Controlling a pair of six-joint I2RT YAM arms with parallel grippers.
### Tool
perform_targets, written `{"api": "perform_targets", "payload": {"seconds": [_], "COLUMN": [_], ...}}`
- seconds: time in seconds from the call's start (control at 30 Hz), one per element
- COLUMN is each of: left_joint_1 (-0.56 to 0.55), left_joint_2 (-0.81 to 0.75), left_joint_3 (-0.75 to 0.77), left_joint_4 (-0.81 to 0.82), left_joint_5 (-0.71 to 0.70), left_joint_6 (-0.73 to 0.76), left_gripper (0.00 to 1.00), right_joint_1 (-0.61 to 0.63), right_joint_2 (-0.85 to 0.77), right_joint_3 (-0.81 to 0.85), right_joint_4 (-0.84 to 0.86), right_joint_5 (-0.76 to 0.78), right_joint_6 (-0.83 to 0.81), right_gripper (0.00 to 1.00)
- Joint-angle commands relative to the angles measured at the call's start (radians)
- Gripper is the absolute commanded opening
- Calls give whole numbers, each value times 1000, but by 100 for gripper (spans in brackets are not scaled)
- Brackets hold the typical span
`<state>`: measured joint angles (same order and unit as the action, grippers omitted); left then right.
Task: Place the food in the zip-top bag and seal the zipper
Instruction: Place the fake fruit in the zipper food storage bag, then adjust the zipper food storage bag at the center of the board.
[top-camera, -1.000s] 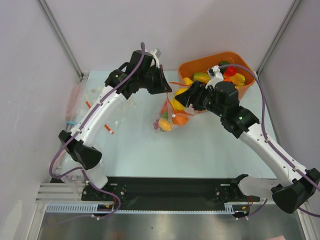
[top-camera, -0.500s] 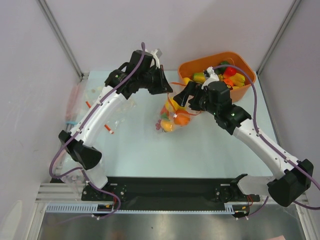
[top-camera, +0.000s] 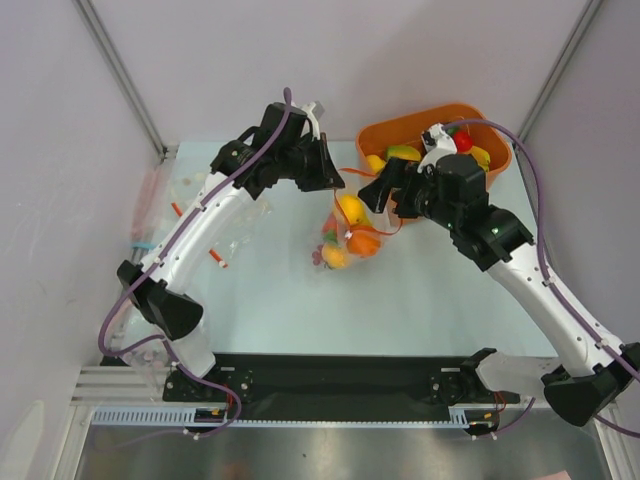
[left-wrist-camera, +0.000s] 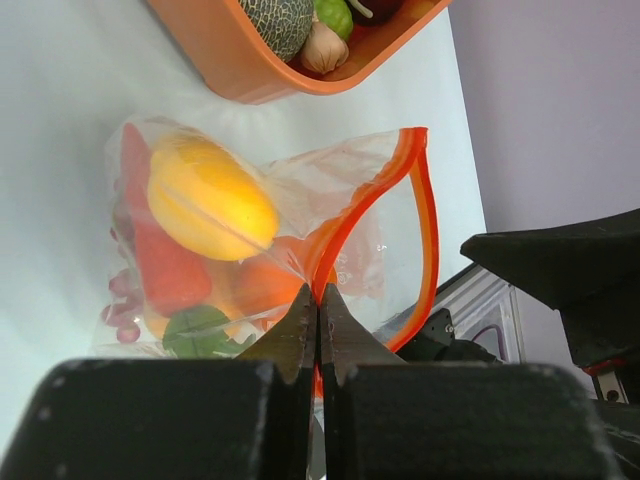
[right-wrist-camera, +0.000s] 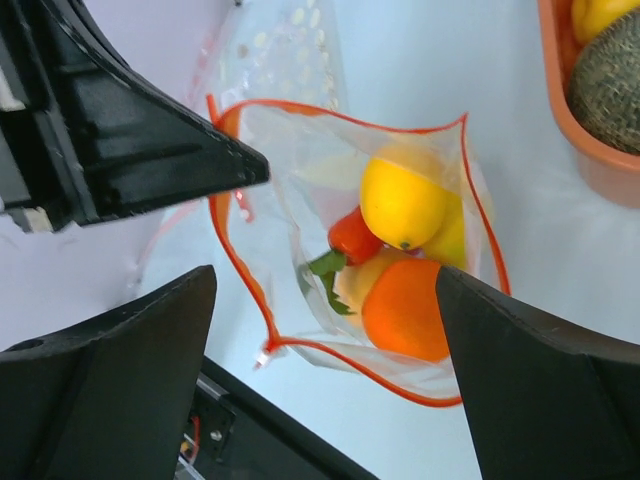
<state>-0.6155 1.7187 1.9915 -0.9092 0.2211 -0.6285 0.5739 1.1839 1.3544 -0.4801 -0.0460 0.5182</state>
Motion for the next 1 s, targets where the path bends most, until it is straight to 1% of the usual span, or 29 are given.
{"api": "perform_targets", "payload": {"seconds": [0.0, 0.07, 0.13, 0.23, 0.27, 0.3, 0.33, 0.4, 0.43, 0.53, 0.6, 0.7, 0.77, 0.9, 0.93, 0.97], "left_joint_1": [3, 5, 5, 5, 5, 5, 5, 5, 5, 5, 5, 5, 5, 5, 5, 5], "left_joint_2": [-59, -59, -61, -70, -71, -73, -74, -76, -77, -80, -82, -84, -87, -91, -93, -94], "left_joint_3": [4, 3, 3, -2, -5, -8, -10, -11, -16, -22, -23, -26, -28, -39, -43, -49], "left_joint_4": [39, 38, 32, 33, 36, 38, 39, 44, 44, 49, 52, 50, 50, 52, 56, 59], "left_joint_5": [14, 15, 3, -8, -8, -9, -8, -5, -3, 1, 3, 1, 0, -3, -2, -2], "left_joint_6": [0, 1, 4, 6, 7, 6, 7, 7, 7, 6, 9, 10, 12, 16, 18, 19], "left_gripper": [0, 0, 0, 0, 0, 0, 0, 0, 0, 0, 0, 0, 0, 1, 0, 0], "right_joint_1": [0, -5, -6, -19, -23, -29, -49, -58, -60, -60, -60, -60, -62, -62, -63, -62], "right_joint_2": [-24, -49, -78, -147, -171, -176, -173, -144, -130, -87, -73, -56, -40, -18, -17, -9], "right_joint_3": [28, 5, -9, -86, -119, -127, -130, -112, -100, -78, -89, -100, -100, -83, -80, -74], "right_joint_4": [-140, -161, -173, -103, -97, -94, -107, -146, -187, -230, -216, -196, -192, -187, -184, -184], "right_joint_5": [21, 46, 128, 100, 109, 110, 94, 87, 89, 87, 84, 77, 72, 58, 57, 57], "right_joint_6": [-49, -40, -6, -24, -8, 5, 23, 35, 46, 62, 83, 105, 111, 105, 103, 102], "right_gripper": [98, 100, 100, 100, 100, 97, 88, 82, 77, 73, 71, 65, 59, 35, 24, 20]}}
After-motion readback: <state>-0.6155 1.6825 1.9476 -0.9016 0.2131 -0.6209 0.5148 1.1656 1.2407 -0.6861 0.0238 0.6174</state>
